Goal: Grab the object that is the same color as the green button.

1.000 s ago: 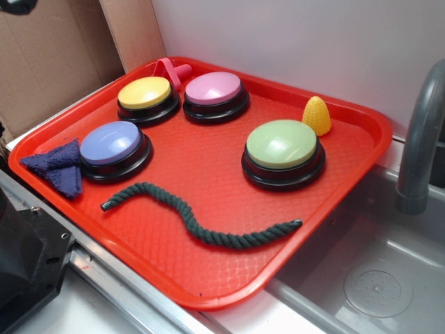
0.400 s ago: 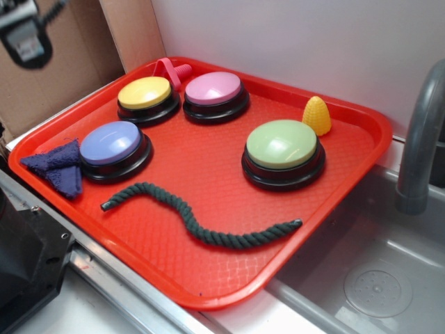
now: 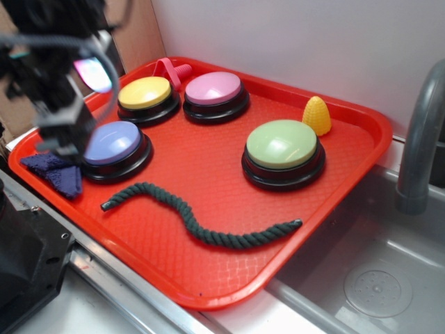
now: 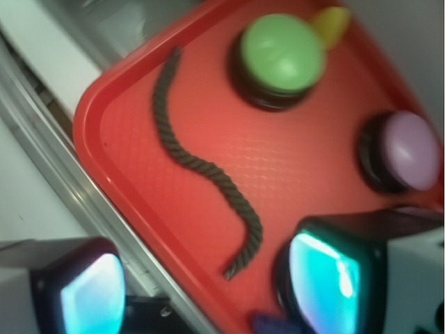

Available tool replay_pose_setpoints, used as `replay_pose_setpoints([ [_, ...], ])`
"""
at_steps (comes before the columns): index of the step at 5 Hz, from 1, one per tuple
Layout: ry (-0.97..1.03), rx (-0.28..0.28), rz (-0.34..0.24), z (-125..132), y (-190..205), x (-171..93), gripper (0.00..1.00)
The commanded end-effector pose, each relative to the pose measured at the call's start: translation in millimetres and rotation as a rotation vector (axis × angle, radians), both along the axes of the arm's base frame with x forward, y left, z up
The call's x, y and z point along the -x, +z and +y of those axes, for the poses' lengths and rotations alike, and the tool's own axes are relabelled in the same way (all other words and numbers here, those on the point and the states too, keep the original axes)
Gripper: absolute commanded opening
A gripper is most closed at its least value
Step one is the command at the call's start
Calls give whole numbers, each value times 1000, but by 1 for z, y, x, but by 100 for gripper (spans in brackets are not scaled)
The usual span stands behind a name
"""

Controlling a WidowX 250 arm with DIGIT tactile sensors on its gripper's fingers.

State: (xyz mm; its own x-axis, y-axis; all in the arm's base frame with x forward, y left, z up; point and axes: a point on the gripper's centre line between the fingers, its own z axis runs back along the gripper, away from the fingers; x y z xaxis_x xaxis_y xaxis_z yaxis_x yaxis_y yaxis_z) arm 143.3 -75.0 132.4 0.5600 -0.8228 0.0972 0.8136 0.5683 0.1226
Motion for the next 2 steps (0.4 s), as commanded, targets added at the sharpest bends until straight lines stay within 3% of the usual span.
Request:
replay_pose_setpoints([
  [1, -179, 3, 20, -9, -56, -28, 100],
  [2, -211, 8, 49, -8, -83, -38, 100],
])
